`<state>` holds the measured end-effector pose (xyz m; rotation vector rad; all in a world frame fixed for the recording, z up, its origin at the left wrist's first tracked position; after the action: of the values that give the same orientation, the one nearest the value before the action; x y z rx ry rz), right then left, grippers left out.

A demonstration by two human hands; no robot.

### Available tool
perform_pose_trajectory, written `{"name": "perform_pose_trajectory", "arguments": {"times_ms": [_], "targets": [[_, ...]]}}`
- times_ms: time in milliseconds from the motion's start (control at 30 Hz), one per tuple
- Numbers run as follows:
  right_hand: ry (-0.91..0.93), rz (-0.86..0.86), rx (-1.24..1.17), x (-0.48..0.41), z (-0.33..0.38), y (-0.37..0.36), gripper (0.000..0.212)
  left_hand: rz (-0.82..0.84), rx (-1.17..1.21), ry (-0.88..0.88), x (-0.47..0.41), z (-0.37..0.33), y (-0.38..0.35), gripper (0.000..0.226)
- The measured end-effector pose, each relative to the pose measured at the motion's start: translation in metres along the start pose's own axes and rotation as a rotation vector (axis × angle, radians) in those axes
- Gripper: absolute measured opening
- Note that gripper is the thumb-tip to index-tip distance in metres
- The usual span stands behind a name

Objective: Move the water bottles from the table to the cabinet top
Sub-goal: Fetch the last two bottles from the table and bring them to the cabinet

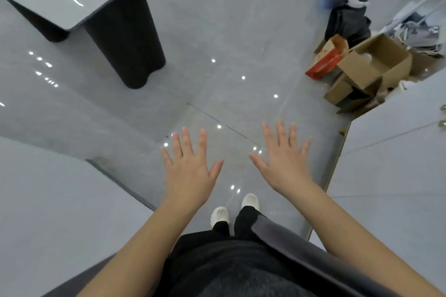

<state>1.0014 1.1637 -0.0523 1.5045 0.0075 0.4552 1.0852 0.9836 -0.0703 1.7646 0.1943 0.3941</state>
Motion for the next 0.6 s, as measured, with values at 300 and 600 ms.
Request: {"name": "perform_pose_trajectory", "arguments": {"times_ms": [300,600], "targets": [[0.332,0.055,0.069,-0.083,0.102,-0.001,0.081,-0.049,0.037,0.296,-0.032,0.068,0.016,0.077],[0.544,0.103,0.128,-0.200,0.193,0.014,0.081,-0.047,0.097,0.527,-0.120,0.133,0.032,0.077]]}}
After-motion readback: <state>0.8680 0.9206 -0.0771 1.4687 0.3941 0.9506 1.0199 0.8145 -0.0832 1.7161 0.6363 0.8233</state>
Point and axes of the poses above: each hand's wrist, its own x-axis away from the middle knuckle, its own y-axis out of the back of the hand, z = x × y, the point moved 3 cm from there along -x, towards the middle knuckle, and after that the axes turned 6 degrees about -z, right-handed, at the moved point
